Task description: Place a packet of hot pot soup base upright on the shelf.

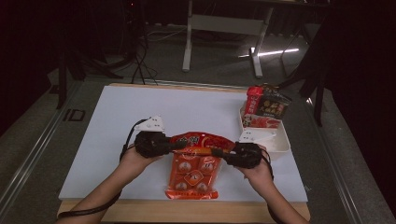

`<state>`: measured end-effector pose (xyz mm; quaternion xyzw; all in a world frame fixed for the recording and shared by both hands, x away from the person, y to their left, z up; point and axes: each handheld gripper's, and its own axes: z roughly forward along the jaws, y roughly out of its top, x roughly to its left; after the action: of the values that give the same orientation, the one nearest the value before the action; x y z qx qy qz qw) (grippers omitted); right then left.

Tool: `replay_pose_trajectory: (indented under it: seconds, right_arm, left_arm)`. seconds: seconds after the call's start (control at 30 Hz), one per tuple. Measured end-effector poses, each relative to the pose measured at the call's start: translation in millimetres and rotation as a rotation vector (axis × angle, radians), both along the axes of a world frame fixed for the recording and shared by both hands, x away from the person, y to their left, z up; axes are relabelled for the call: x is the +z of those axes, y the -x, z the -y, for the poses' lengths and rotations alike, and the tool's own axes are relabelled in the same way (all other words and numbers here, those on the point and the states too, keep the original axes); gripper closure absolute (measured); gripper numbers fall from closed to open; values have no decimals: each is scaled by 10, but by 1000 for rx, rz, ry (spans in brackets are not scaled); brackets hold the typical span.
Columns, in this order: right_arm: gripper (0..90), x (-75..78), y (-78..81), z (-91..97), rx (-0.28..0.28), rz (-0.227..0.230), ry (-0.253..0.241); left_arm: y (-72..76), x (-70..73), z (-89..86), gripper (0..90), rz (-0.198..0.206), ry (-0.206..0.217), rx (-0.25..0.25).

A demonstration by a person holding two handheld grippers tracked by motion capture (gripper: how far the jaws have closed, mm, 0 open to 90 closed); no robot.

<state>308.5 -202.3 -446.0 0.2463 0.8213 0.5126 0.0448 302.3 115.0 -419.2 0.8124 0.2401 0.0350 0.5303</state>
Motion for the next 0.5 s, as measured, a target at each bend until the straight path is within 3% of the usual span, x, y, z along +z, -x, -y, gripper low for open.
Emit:
replay_pose_trajectory:
  seconds: [0.03,0.13,0.37,0.5]
  right_arm:
    - [889,-11,27,-33,-2,21,24]
    - [898,37,54,-54,0,35,56]
    - [900,203,181,-19,33,36,25]
    - [900,362,280,-20,43,76,31]
  left_arm:
    - [0,-6,2,896,0,2,5]
    - [10,17,-5,895,1,0,6]
    - [84,144,-55,894,15,37,-22]
    - [122,218,-76,888,42,55,-30]
